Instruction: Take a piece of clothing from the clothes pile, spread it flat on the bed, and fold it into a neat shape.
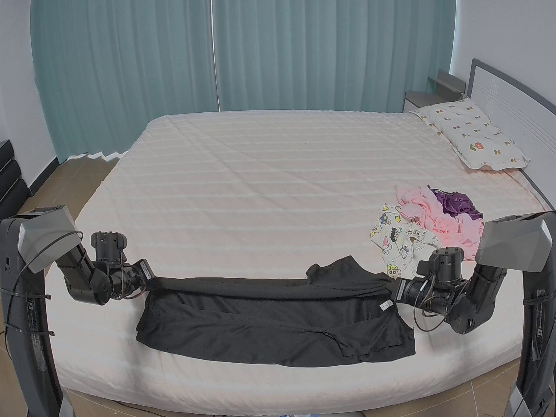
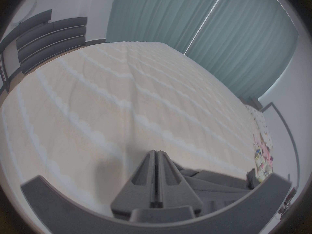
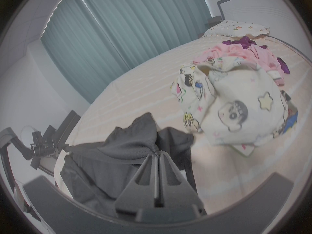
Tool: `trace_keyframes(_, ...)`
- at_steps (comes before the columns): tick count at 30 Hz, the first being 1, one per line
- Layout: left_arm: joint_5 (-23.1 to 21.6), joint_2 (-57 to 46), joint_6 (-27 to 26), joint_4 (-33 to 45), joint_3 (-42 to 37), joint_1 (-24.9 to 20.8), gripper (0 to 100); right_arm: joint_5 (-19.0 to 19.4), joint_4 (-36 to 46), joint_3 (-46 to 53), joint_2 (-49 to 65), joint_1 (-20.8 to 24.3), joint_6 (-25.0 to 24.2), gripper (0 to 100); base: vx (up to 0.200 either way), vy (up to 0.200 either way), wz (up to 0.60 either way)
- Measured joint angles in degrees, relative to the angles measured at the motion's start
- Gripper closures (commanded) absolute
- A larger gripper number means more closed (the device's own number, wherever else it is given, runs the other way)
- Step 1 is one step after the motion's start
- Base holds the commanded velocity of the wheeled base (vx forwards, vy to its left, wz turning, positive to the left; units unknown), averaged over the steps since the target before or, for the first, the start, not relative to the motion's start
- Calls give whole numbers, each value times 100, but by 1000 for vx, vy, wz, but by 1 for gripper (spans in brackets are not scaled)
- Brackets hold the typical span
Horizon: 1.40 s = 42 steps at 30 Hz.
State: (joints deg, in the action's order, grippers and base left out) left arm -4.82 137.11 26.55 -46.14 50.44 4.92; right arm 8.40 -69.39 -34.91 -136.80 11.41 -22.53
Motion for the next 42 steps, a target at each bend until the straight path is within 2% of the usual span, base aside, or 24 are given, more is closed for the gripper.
trace_keyframes(7, 2, 22, -277, -427, -508, 0, 100, 20, -66, 341, -148, 79, 138, 100, 0, 0, 0)
trace_keyframes(8, 4, 27, -279, -419, -541, -2, 100, 22, -68, 357, -171, 83, 151, 0, 0, 0, 0)
trace_keyframes(9, 4, 29, -280, -416, -572, -2, 0, 27, -66, 369, -195, 90, 157, 0, 0, 0, 0)
trace_keyframes(21, 4, -39, -107, -455, -875, 28, 0, 130, -210, 512, 172, 63, -122, 0, 0, 0, 0)
trace_keyframes(25, -5, -218, 591, -450, -957, 83, 0, 208, -76, 377, 467, 51, -218, 0, 0, 0, 0)
trace_keyframes(26, -11, -288, 875, -452, -963, 96, 0, 222, 88, 241, 524, 52, -245, 0, 0, 0, 0)
trace_keyframes(34, -139, -522, 2027, -438, -863, 116, 0, 255, 1147, -761, 452, 204, -517, 0, 0, 0, 0)
trace_keyframes(38, -304, -563, 2383, -430, -791, 116, 0, 262, 1637, -1379, 155, 305, -616, 0, 0, 0, 0)
trace_keyframes(42, -366, -577, 2477, -438, -769, 108, 0, 266, 1862, -1814, -165, 363, -645, 0, 0, 0, 0)
